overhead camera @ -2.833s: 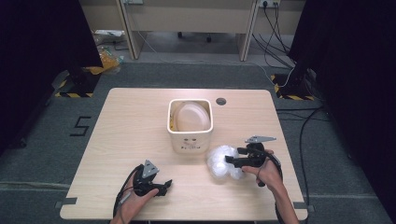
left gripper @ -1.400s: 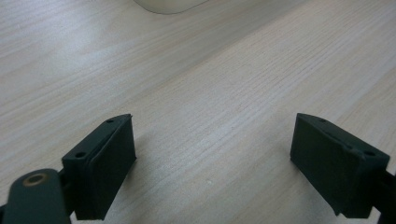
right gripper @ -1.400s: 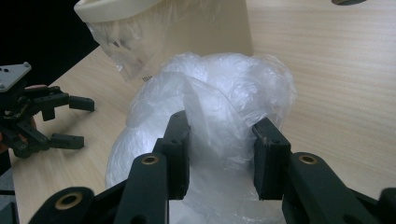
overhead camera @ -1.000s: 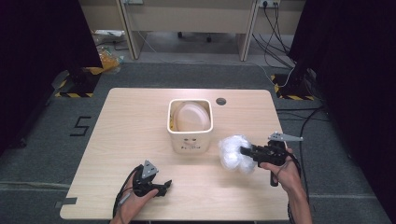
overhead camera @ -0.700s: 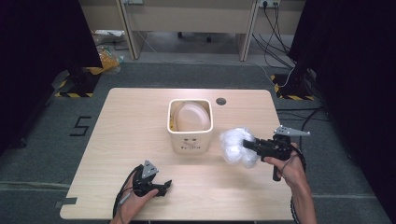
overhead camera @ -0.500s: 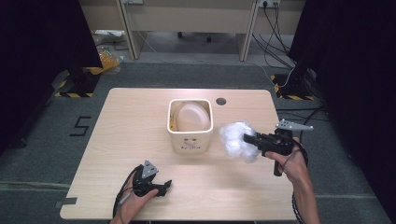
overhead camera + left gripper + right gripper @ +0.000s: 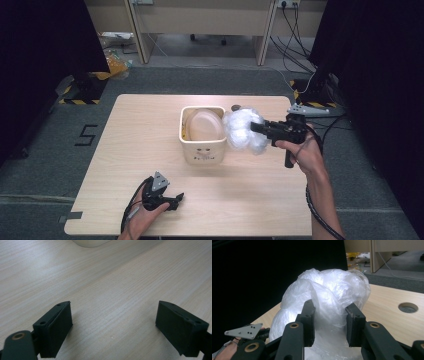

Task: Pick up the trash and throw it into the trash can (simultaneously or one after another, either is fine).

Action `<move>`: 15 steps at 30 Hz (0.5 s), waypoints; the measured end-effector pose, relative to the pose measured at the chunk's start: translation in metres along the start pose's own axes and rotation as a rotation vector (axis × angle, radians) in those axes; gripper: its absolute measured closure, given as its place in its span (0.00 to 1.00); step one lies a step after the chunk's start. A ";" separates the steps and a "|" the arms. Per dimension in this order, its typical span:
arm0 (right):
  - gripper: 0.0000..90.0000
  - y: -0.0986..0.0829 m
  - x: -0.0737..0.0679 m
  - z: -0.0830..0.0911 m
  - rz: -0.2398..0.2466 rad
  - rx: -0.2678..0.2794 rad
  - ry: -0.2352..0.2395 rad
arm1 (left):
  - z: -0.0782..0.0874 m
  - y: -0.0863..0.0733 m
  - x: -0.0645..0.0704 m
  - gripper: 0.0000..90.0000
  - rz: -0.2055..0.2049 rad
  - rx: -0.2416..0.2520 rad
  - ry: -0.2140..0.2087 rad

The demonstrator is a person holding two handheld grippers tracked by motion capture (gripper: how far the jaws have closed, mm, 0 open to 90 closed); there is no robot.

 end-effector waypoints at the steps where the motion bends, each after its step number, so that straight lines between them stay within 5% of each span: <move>1: 0.73 0.003 -0.004 -0.006 0.001 -0.007 0.003 | 0.000 0.000 0.000 0.14 0.000 0.000 0.000; 15: 0.73 0.023 -0.028 -0.064 0.010 -0.073 0.038 | 0.000 0.000 0.000 0.14 0.000 -0.002 -0.001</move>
Point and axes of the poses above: each handheld gripper's, and its own axes: z roughly backward along the jaws, y roughly out of its top, x roughly to its right, the point moved 9 cm from there along -z, roughly forward along the jaws, and after that the axes turned 15 degrees about -z, right-handed, at the moved point
